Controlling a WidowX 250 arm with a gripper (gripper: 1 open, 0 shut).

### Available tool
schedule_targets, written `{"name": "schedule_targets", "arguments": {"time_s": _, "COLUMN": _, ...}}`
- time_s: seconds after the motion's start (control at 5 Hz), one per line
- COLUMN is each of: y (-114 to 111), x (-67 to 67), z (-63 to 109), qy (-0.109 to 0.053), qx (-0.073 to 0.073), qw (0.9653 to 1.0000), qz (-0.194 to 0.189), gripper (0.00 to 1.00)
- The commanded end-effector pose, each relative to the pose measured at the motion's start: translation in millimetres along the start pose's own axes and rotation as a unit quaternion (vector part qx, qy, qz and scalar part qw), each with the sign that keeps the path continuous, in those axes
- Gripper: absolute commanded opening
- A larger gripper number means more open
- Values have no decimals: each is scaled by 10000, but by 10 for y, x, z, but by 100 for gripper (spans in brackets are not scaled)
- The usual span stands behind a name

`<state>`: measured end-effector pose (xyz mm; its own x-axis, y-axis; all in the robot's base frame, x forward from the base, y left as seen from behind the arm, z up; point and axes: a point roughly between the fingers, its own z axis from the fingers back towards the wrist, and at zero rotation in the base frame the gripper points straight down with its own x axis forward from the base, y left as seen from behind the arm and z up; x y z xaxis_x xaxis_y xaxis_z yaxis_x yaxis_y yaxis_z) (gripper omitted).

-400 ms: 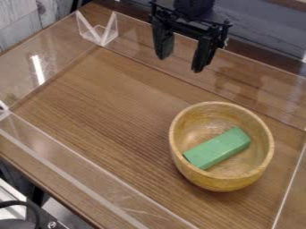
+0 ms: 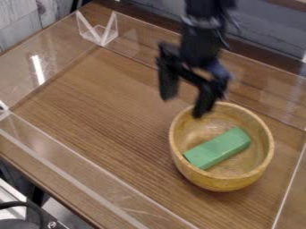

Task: Remove the green block from inside the brown bowl and put it on the table

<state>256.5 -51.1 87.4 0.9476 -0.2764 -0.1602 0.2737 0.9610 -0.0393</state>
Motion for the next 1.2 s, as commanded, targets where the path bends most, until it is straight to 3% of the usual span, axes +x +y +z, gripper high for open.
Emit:
{"name": "schedule_targets", "arguments": {"time_s": 0.0, "y": -269, "x": 35, "z": 18, "qy": -448, "qx": 106, "qw": 9981, "qz": -406, "gripper": 100}}
{"name": "schedule_targets", "arguments": {"time_s": 0.2, "y": -415, "x": 40, "z": -127, "qy": -631, "qx": 163, "qw": 9962, "qz": -582, "gripper": 100}}
{"name": "schedule_targets", "arguments": {"time_s": 0.4, "y": -379, "x": 38, "z": -204, "qy": -727, "qx": 109, "qw": 9955, "qz": -604, "gripper": 100}}
{"name": "schedule_targets", "arguments": {"time_s": 1.0, "y": -266, "x": 53, "z": -250, "qy": -783, "qx": -38, "qw": 9956, "qz": -522, "gripper": 100}}
